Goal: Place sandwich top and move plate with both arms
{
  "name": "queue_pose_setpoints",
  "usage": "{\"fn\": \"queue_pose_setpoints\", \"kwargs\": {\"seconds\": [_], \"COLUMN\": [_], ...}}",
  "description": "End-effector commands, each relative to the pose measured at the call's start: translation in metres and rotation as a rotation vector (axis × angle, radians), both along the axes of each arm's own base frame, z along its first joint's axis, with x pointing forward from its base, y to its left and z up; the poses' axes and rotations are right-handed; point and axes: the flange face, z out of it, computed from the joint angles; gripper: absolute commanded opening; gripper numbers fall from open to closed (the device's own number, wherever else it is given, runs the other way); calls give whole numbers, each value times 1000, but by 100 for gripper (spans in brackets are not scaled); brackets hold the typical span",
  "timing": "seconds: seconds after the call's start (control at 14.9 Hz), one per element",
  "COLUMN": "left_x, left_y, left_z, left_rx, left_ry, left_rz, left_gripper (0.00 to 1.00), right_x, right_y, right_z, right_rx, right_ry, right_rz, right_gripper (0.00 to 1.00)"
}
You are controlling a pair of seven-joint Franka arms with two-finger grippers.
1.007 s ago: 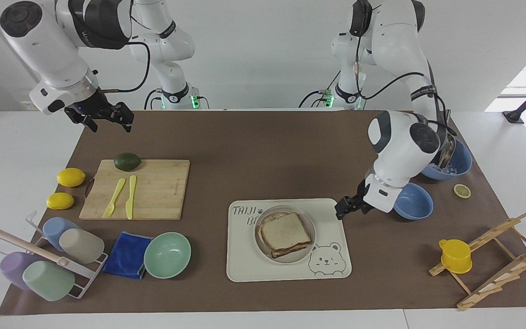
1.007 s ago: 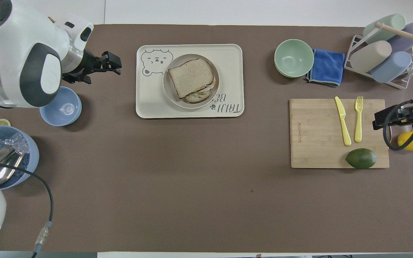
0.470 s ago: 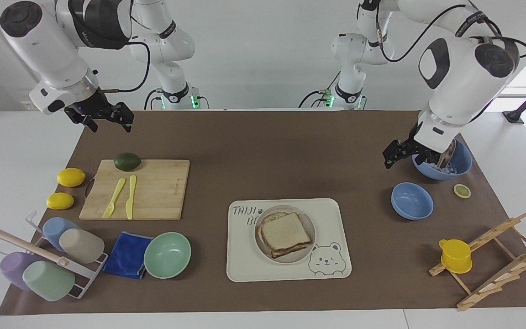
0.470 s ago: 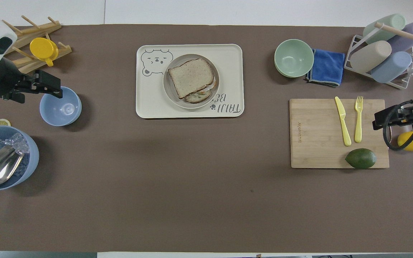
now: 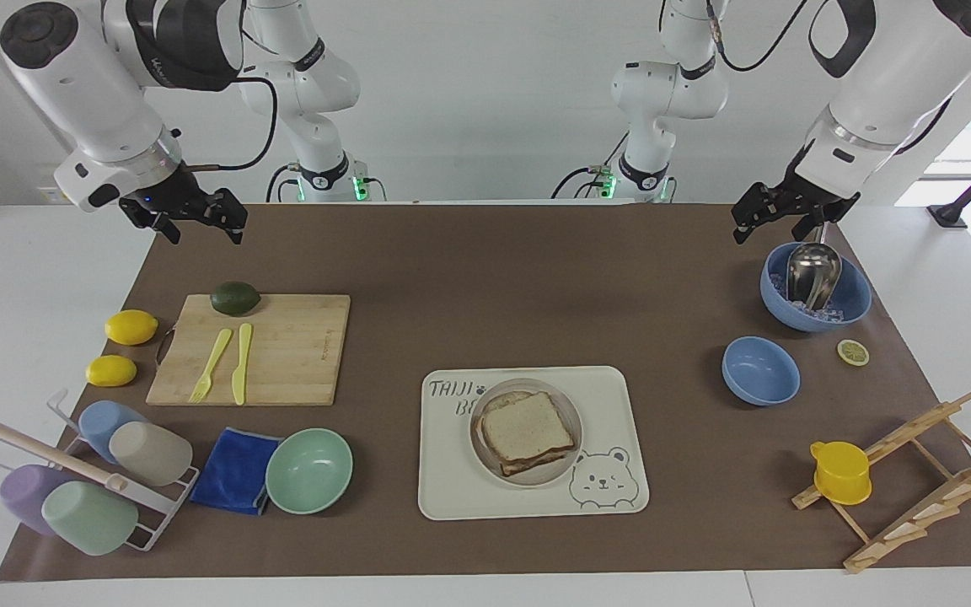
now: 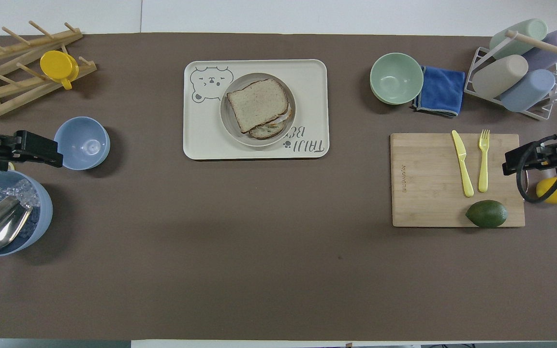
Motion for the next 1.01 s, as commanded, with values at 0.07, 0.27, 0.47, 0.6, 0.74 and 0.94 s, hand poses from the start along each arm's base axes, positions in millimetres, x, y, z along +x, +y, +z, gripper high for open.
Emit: {"fn": "queue_pose_setpoints", "kwargs": {"seconds": [0.07,0.27,0.47,0.6,0.74,0.94], "left_x": [-1,5,4,0,-4,-6], "left_y": [-5,-5,-8,-7,-11,-13], "left_z": [-15,-13,-13,-14,-1,0], "left_rx": [13,9,10,26,47,47], "left_ry": [-61,-84,-70,-34,5,32], "left_rz": [-30,-28,-31,-38,-52,-57], "left_gripper": [100,100,100,100,100,100], "right_x": [-4,-4,-4,-4,-4,-4], "right_y": [-3,-3,-3,-3,-3,-3], "right_z": [3,4,3,3,4,3], "right_rx": [6,6,6,6,6,6], "right_ry": [4,2,4,4,2,4], "right_rz": [9,9,9,9,9,9], "right_gripper": [100,100,100,100,100,100]}}
